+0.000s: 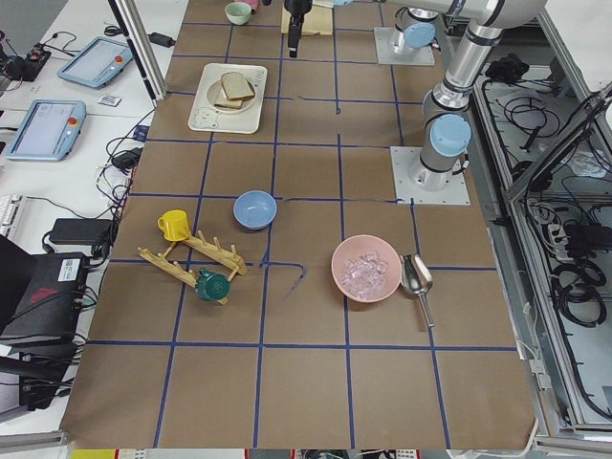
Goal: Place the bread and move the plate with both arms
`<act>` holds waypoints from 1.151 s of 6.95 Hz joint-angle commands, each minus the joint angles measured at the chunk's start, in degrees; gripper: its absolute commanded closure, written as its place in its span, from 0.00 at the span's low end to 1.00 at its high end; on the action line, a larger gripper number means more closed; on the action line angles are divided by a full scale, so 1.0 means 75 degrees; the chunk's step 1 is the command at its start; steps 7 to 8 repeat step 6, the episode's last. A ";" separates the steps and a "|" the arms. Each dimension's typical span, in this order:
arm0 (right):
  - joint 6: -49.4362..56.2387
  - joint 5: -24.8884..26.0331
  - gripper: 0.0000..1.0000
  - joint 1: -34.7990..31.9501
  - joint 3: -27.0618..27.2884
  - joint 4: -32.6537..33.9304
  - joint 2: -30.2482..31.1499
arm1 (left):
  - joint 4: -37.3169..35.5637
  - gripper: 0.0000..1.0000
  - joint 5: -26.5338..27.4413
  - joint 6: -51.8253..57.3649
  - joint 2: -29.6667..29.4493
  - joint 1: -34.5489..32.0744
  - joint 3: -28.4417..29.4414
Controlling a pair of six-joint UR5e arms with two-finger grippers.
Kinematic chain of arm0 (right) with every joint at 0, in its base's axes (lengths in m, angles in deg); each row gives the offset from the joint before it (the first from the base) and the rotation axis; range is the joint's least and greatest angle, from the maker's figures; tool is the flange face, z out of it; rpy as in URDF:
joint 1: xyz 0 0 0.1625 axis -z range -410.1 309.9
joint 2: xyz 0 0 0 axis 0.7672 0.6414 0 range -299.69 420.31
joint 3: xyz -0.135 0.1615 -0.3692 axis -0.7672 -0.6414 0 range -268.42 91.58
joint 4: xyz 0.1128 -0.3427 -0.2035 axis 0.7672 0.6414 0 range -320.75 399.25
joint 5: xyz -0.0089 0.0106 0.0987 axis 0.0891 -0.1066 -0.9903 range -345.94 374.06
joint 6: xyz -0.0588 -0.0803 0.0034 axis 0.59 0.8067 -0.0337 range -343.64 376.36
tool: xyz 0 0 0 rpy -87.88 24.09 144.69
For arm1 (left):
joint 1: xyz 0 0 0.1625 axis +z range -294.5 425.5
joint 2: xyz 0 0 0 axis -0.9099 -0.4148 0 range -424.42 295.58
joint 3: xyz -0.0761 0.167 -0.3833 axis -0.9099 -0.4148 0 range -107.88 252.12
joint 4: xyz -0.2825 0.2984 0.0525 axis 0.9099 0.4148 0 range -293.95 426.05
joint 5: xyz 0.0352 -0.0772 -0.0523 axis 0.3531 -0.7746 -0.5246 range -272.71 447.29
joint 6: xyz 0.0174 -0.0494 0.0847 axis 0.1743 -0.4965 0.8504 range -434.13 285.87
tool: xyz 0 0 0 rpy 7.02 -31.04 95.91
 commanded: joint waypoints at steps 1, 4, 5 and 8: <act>0.0001 0.0005 0.00 -0.0005 0.0003 0.0003 0.0000 | -0.0302 0.00 -0.0058 -0.0091 -0.0016 0.0115 0.0066; -0.0011 0.0017 0.00 -0.0005 0.0003 0.0003 0.0000 | -0.0327 0.00 -0.0024 -0.0115 -0.0005 0.0116 0.0078; 0.0001 0.0017 0.00 -0.0005 0.0003 0.0003 0.0000 | -0.0327 0.00 -0.0001 -0.0161 -0.0005 0.0116 0.0090; -0.0022 0.0005 0.00 -0.0005 -0.0008 0.0003 0.0000 | -0.0327 0.00 0.0000 -0.0162 0.0007 0.0116 0.0079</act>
